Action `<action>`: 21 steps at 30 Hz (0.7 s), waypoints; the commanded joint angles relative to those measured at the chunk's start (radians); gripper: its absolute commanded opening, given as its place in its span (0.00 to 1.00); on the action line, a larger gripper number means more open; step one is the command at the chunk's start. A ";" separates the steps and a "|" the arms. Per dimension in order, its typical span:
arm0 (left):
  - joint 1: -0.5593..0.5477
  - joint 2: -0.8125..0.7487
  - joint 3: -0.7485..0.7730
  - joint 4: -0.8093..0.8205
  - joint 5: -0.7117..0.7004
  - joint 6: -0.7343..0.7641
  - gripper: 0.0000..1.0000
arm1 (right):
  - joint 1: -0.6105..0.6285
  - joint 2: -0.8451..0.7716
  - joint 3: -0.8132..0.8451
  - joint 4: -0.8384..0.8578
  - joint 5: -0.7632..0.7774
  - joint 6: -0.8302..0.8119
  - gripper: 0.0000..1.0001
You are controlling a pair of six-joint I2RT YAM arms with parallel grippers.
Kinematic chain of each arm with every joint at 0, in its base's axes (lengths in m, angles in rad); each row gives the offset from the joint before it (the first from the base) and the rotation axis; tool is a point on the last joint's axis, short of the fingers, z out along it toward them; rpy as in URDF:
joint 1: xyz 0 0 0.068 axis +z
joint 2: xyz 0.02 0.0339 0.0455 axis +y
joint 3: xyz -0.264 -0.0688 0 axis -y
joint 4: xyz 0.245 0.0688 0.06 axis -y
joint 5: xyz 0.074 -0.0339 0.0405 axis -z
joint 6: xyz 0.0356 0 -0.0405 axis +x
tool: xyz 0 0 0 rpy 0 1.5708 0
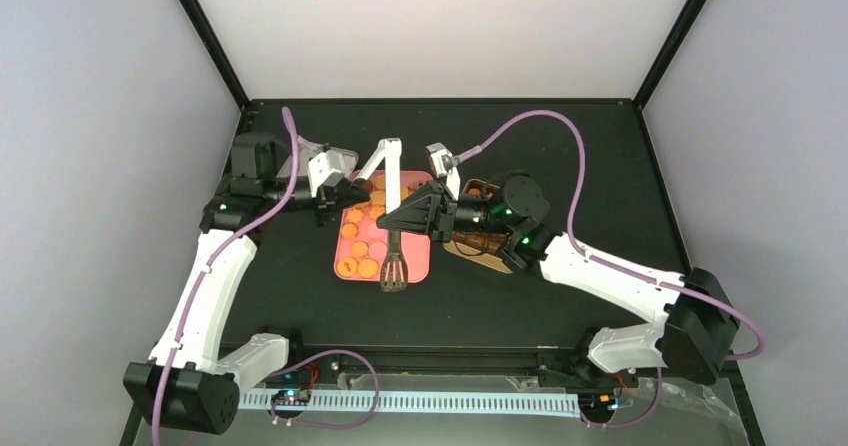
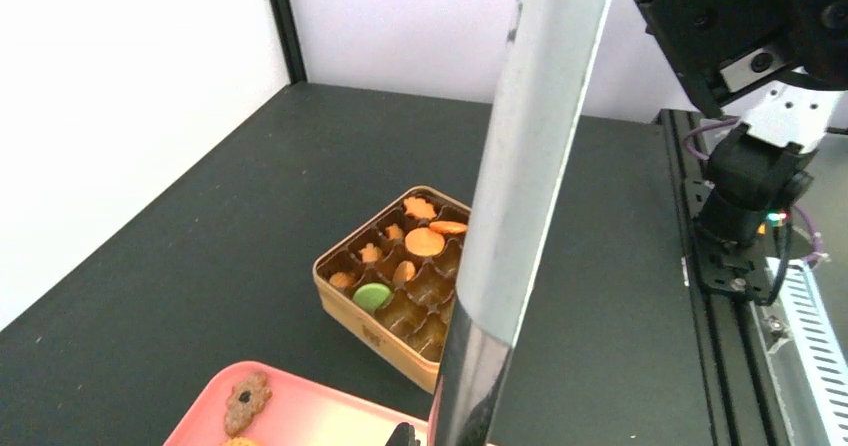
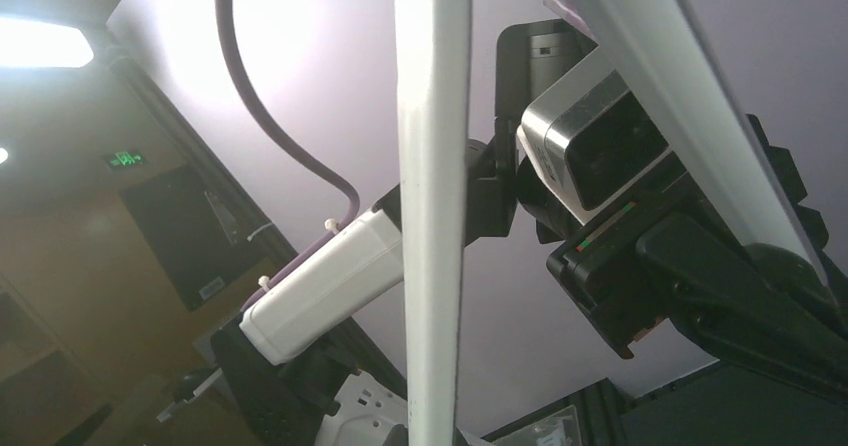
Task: Pack the cookies
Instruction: Adjust the clamp.
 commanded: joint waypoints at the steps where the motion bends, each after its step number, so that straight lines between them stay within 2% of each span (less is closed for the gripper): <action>1: 0.149 0.026 0.055 -0.021 -0.087 -0.191 0.02 | 0.043 -0.147 -0.017 -0.003 -0.237 -0.134 0.01; 4: 0.149 -0.009 0.024 -0.031 0.063 -0.178 0.03 | 0.043 -0.124 0.016 -0.033 -0.243 -0.157 0.01; 7: 0.127 -0.053 -0.015 -0.019 0.144 -0.219 0.02 | 0.043 -0.088 0.060 -0.048 -0.236 -0.165 0.04; 9: 0.094 -0.081 -0.038 -0.024 0.141 -0.223 0.02 | 0.043 -0.062 0.089 -0.054 -0.228 -0.167 0.14; 11: 0.063 -0.109 -0.066 -0.021 0.100 -0.224 0.02 | 0.043 -0.038 0.115 -0.072 -0.228 -0.171 0.31; 16: 0.034 -0.166 -0.116 -0.030 -0.037 -0.158 0.01 | 0.043 -0.039 0.100 -0.103 -0.232 -0.195 0.66; 18: 0.030 -0.177 -0.132 -0.033 -0.089 -0.127 0.02 | 0.043 -0.059 0.098 -0.203 -0.200 -0.257 0.76; 21: 0.029 -0.200 -0.149 -0.025 -0.144 -0.107 0.02 | 0.041 -0.115 0.114 -0.462 -0.052 -0.419 0.85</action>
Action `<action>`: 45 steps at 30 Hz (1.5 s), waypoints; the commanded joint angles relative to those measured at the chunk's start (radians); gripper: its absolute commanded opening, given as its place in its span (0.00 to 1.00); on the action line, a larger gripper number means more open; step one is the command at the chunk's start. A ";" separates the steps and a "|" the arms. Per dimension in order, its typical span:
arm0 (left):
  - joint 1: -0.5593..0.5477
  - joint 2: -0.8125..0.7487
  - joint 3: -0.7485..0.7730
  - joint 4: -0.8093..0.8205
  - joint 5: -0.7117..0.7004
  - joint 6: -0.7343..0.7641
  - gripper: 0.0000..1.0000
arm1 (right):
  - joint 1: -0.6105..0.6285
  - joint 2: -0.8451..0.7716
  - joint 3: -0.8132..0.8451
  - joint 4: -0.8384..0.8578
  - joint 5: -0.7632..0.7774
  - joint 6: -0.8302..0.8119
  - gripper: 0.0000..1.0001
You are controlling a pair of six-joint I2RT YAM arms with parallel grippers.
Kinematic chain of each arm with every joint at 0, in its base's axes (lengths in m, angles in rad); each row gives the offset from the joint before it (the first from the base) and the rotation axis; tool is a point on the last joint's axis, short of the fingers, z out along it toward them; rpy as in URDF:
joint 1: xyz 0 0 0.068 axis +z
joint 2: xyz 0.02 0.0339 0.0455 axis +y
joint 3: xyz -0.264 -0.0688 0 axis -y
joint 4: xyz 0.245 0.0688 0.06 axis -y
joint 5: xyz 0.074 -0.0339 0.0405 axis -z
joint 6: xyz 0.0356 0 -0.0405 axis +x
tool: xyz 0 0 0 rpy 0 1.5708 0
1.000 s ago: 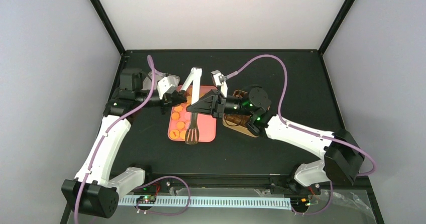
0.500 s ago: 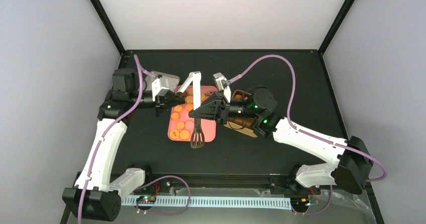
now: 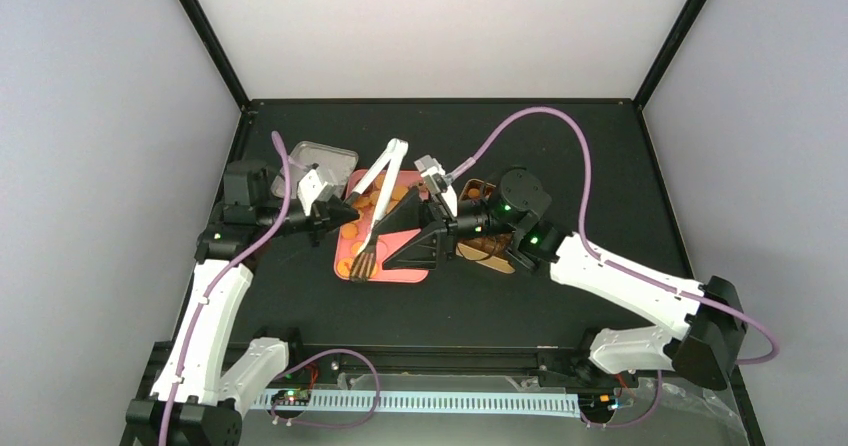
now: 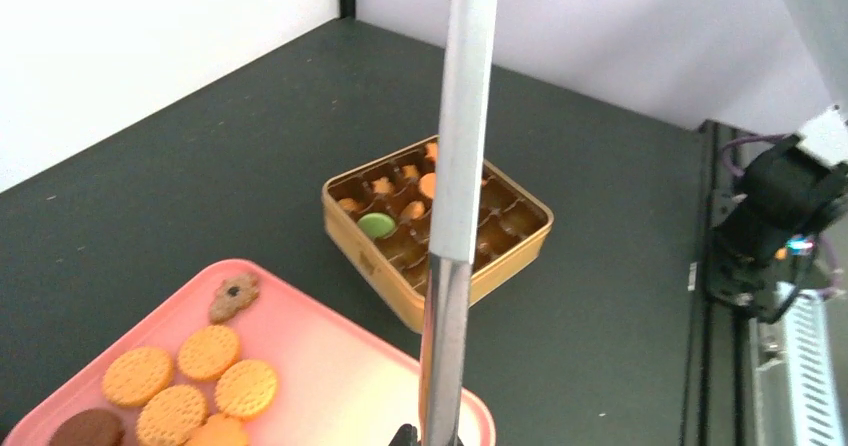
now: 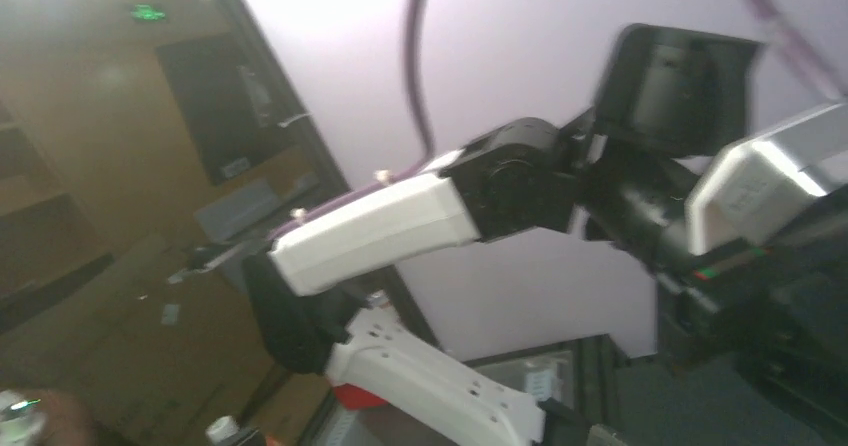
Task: Pack the cookies
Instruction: Adjust the clamp, then pass from the left arm to the right
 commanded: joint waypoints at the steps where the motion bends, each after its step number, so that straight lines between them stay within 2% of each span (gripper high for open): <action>1: -0.004 -0.050 -0.011 0.012 -0.103 0.039 0.02 | -0.004 -0.092 0.022 -0.341 0.205 -0.228 0.87; 4: -0.005 -0.067 -0.010 0.001 -0.084 0.037 0.02 | -0.034 -0.144 -0.014 -0.418 0.325 -0.262 0.92; 7: -0.005 -0.067 0.002 -0.021 -0.037 0.023 0.02 | -0.079 -0.164 -0.030 -0.419 0.349 -0.251 0.99; 12: -0.016 -0.053 0.026 -0.073 0.084 0.006 0.02 | -0.088 -0.110 0.051 -0.423 0.350 -0.284 1.00; 15: -0.019 -0.056 0.021 -0.071 0.124 -0.012 0.02 | -0.089 -0.095 0.086 -0.365 0.350 -0.270 1.00; 20: -0.023 -0.050 0.022 -0.091 0.200 -0.016 0.03 | -0.089 -0.041 0.125 -0.330 0.278 -0.286 1.00; 24: -0.029 -0.057 0.027 -0.113 0.224 -0.014 0.03 | -0.088 0.002 0.138 -0.293 0.154 -0.295 1.00; 27: -0.034 -0.066 0.032 -0.127 0.233 -0.015 0.04 | -0.089 0.046 0.190 -0.327 0.099 -0.324 0.99; 31: -0.042 -0.078 0.028 -0.142 0.246 -0.015 0.04 | -0.089 0.086 0.223 -0.288 0.026 -0.306 0.91; 37: -0.048 -0.083 0.037 -0.159 0.260 -0.016 0.04 | -0.093 0.137 0.230 -0.236 -0.064 -0.272 0.70; 45: -0.052 -0.091 0.040 -0.121 0.266 -0.057 0.04 | -0.097 0.142 0.188 -0.129 -0.105 -0.187 0.53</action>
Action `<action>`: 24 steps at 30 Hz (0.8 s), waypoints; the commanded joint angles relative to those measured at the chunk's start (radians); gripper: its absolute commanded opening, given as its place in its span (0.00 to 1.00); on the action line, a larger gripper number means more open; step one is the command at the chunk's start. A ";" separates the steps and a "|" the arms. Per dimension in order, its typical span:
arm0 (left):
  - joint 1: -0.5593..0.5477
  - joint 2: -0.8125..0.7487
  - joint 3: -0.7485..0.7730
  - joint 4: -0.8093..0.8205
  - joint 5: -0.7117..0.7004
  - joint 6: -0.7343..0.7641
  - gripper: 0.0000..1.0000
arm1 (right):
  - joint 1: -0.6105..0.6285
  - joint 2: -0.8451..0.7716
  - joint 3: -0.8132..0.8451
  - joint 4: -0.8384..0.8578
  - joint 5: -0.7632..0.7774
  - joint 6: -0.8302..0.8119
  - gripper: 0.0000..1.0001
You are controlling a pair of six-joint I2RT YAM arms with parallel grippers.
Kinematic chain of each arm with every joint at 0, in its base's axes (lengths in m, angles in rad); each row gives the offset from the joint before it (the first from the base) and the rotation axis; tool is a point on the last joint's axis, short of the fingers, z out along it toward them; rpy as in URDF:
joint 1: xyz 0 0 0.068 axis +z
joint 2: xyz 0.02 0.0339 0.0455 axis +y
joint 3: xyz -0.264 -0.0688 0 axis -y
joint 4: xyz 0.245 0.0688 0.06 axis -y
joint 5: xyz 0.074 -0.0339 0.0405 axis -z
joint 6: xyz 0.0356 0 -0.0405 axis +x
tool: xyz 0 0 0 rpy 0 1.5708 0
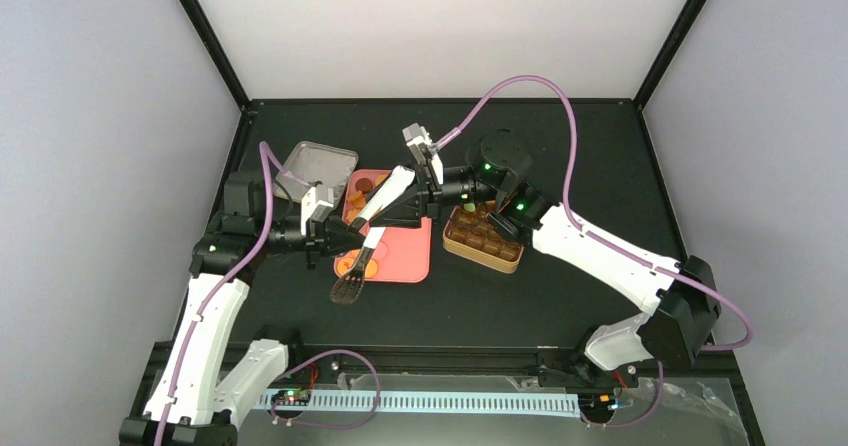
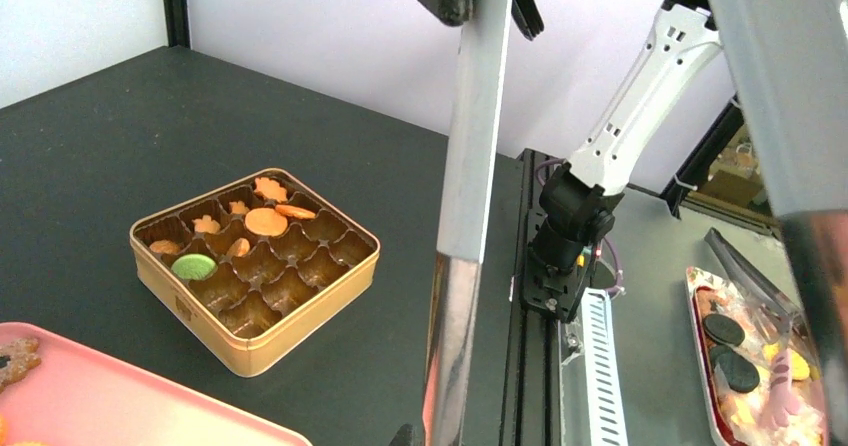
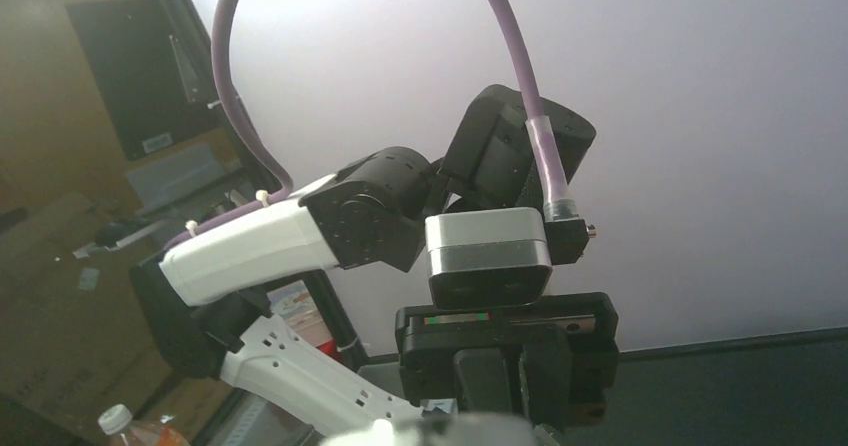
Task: Pack the cookies
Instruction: Pass from the left arm to the right
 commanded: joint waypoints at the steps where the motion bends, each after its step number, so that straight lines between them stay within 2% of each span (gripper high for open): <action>1: -0.005 -0.013 0.036 0.032 0.030 -0.038 0.04 | 0.001 -0.008 -0.025 0.087 -0.053 0.052 0.51; 11: -0.005 -0.010 0.029 0.070 -0.009 -0.065 0.09 | 0.000 -0.038 -0.029 -0.045 0.002 -0.035 0.49; 17: -0.006 -0.004 0.042 0.011 -0.077 0.015 0.42 | -0.005 -0.071 0.011 -0.196 0.050 -0.124 0.43; 19: -0.005 0.005 0.054 -0.015 -0.126 0.052 0.47 | -0.017 -0.089 0.008 -0.248 0.088 -0.148 0.40; 24: -0.005 0.039 0.093 -0.076 -0.296 0.096 0.58 | -0.058 -0.149 -0.016 -0.391 0.200 -0.241 0.39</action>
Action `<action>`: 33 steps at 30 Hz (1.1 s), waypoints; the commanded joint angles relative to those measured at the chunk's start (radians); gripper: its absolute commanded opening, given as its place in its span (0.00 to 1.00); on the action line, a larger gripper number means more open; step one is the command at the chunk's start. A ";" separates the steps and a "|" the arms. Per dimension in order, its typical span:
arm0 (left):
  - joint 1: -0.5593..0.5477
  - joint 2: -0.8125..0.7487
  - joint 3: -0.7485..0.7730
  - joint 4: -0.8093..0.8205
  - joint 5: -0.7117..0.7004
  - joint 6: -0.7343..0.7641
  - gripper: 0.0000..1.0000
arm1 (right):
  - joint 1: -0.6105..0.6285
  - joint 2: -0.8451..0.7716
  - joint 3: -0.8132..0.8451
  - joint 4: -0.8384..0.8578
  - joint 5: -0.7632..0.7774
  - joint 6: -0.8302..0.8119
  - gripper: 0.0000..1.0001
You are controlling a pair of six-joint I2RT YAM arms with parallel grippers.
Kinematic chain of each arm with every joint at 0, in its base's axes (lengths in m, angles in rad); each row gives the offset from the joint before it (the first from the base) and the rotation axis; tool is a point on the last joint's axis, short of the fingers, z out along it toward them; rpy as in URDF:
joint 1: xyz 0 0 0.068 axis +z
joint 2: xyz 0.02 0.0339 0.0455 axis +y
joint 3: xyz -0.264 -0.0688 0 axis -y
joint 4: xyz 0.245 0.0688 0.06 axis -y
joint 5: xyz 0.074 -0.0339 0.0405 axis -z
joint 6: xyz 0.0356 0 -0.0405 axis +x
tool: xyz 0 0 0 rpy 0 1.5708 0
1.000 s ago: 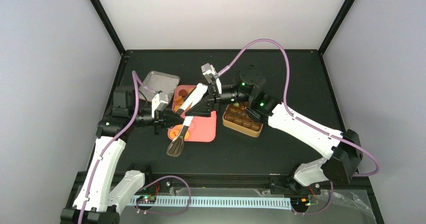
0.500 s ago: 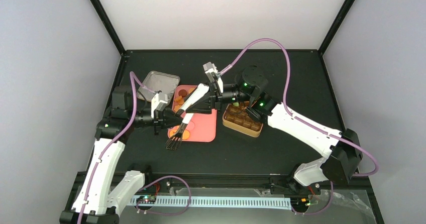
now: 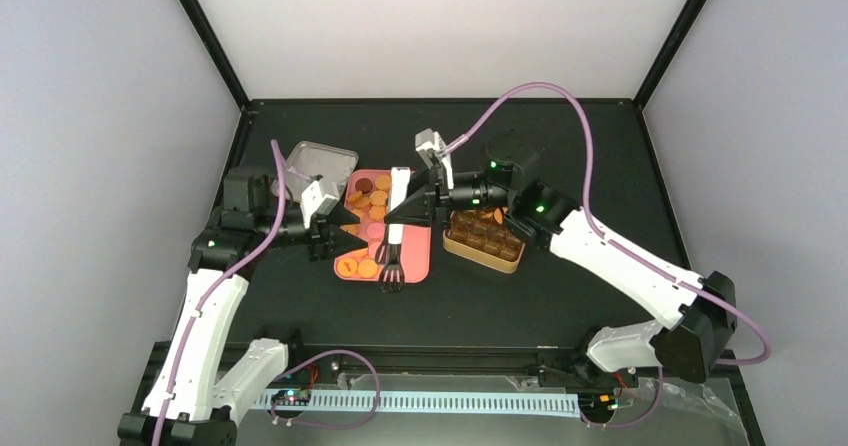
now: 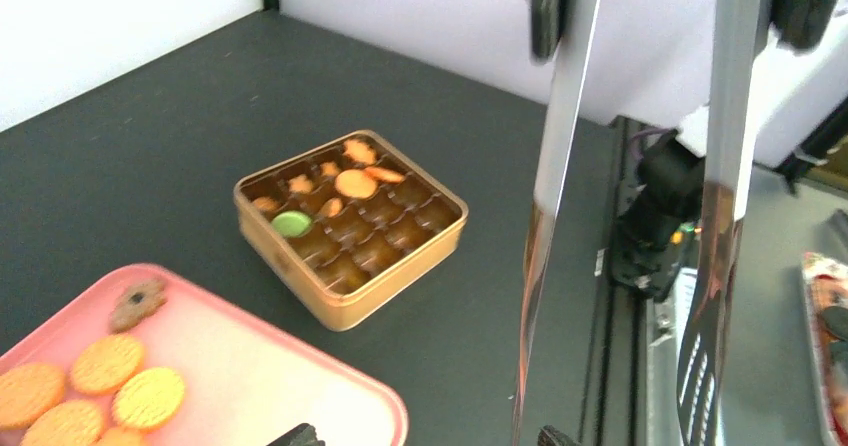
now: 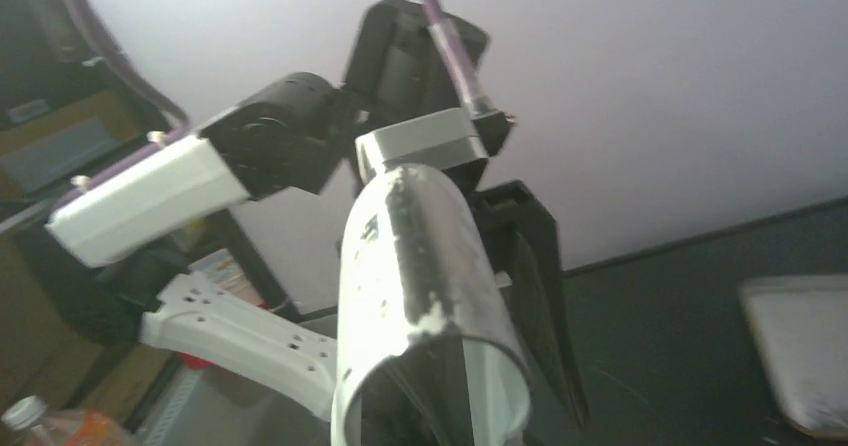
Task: Pack the cookies
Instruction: Pass from the left arm to the right, then move the packing box to the center of the board.
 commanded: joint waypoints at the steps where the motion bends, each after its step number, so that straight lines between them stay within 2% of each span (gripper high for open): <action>1: -0.001 0.030 0.073 -0.076 -0.180 0.065 0.59 | -0.042 -0.089 -0.011 -0.154 0.140 -0.120 0.38; 4: 0.000 0.040 0.081 -0.074 -0.277 0.057 0.63 | -0.062 -0.140 -0.040 -0.233 0.264 -0.197 0.37; 9: 0.002 0.066 0.077 -0.066 -0.432 0.041 0.64 | -0.063 -0.200 -0.094 -0.329 0.630 -0.305 0.38; 12: 0.004 0.082 0.086 -0.091 -0.471 0.045 0.64 | -0.063 -0.242 -0.168 -0.285 0.898 -0.323 0.39; 17: 0.007 0.076 0.078 -0.094 -0.482 0.045 0.63 | -0.063 -0.300 -0.297 -0.135 1.170 -0.331 0.42; 24: 0.006 0.063 0.062 -0.087 -0.512 0.056 0.63 | -0.068 -0.302 -0.381 0.009 1.398 -0.367 0.43; 30: 0.006 0.051 0.036 -0.076 -0.524 0.061 0.63 | -0.098 -0.283 -0.409 0.071 1.469 -0.347 0.32; 33: 0.007 0.045 0.026 -0.070 -0.529 0.066 0.63 | -0.119 -0.276 -0.424 0.093 1.473 -0.337 0.30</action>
